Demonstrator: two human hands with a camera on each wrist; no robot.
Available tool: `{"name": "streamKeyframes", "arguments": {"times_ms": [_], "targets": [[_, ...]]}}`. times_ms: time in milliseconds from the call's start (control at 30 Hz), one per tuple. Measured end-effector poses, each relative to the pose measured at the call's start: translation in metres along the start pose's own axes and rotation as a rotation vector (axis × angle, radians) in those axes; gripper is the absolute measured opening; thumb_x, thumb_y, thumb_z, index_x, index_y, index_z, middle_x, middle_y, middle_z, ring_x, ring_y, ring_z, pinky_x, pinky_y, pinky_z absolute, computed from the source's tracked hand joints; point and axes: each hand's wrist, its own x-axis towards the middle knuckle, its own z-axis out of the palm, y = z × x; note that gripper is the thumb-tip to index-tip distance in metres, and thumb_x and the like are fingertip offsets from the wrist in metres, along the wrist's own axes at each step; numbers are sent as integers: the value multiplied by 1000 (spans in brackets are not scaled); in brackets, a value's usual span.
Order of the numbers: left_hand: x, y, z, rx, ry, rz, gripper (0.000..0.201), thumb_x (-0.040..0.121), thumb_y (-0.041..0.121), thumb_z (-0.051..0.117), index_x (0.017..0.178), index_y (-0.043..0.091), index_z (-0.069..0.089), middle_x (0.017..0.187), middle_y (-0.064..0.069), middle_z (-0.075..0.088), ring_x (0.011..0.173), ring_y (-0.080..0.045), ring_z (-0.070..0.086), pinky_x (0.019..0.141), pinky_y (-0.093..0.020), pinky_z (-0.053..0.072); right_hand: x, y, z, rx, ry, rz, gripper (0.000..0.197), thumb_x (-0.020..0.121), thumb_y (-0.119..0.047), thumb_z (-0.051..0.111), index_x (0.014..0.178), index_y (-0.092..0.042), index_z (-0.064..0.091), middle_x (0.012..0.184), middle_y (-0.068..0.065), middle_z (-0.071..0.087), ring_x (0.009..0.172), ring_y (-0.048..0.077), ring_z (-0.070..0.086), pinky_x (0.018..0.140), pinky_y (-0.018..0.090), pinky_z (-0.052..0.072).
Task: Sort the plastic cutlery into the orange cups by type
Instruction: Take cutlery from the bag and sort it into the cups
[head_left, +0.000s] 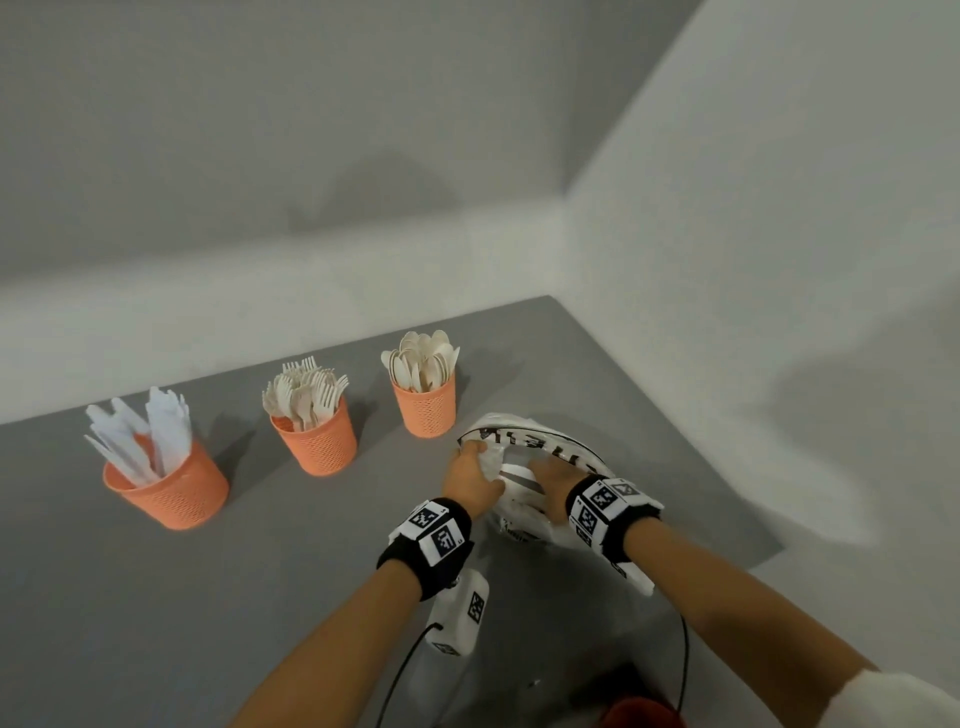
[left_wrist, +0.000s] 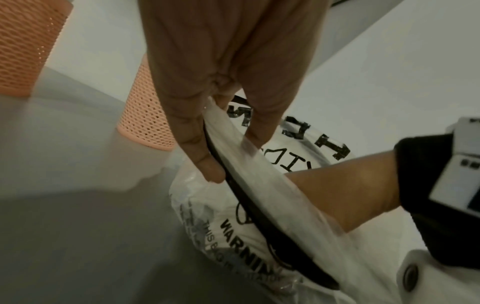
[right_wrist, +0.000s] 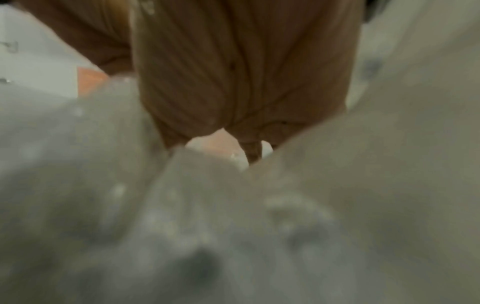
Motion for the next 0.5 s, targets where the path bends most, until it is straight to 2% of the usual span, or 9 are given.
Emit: {"name": "streamKeyframes", "arguments": {"times_ms": [100, 167, 233, 300, 400, 467, 500], "targets": [[0, 4, -2, -6, -22, -9, 64, 78, 2, 61, 135, 4, 34, 134, -19, 41, 122, -33, 46, 103, -39, 41, 2, -1, 5, -18, 65, 7, 37, 83, -31, 62, 113, -14, 52, 121, 9, 57, 109, 28, 55, 95, 37, 45], [0, 7, -4, 4, -35, -5, 64, 78, 2, 61, 136, 3, 34, 135, -19, 42, 124, -33, 45, 103, -36, 40, 6, -1, 6, 17, 76, 41, 33, 86, -23, 58, 116, -9, 54, 120, 15, 58, 108, 32, 57, 92, 40, 48], [0, 9, -7, 21, -50, -4, 63, 79, 1, 60, 137, 3, 34, 135, -19, 42, 124, -32, 45, 102, -33, 41, 6, -5, 6, 68, 72, 78, 32, 91, -17, 51, 119, -3, 53, 123, 19, 56, 114, 34, 54, 98, 40, 44], [-1, 10, -10, 47, -63, -8, 62, 80, 2, 59, 137, 2, 34, 134, -19, 43, 124, -31, 46, 100, -31, 40, 9, -5, 10, 120, 102, 82, 31, 95, -18, 43, 120, -3, 55, 125, 16, 57, 118, 31, 52, 104, 38, 39], [-5, 9, -13, 58, -58, -19, 60, 81, 3, 58, 136, 2, 34, 134, -19, 44, 122, -31, 47, 98, -30, 40, 10, -4, 9, 150, 130, 69, 30, 95, -23, 43, 114, -7, 59, 118, 9, 61, 110, 26, 56, 97, 32, 42], [-5, 9, -13, 55, -16, -16, 59, 80, 3, 58, 135, 2, 35, 133, -19, 44, 122, -32, 47, 100, -32, 40, 6, -4, 4, 235, 106, 22, 33, 94, -29, 46, 122, -14, 54, 117, 3, 58, 111, 22, 54, 97, 30, 39], [-5, 9, -13, 56, 9, -9, 57, 81, 3, 58, 133, 1, 36, 134, -19, 44, 122, -32, 47, 100, -33, 39, 5, -3, 0, 276, 80, -7, 41, 93, -28, 48, 132, -16, 47, 126, 6, 55, 119, 23, 51, 102, 31, 38]]}}
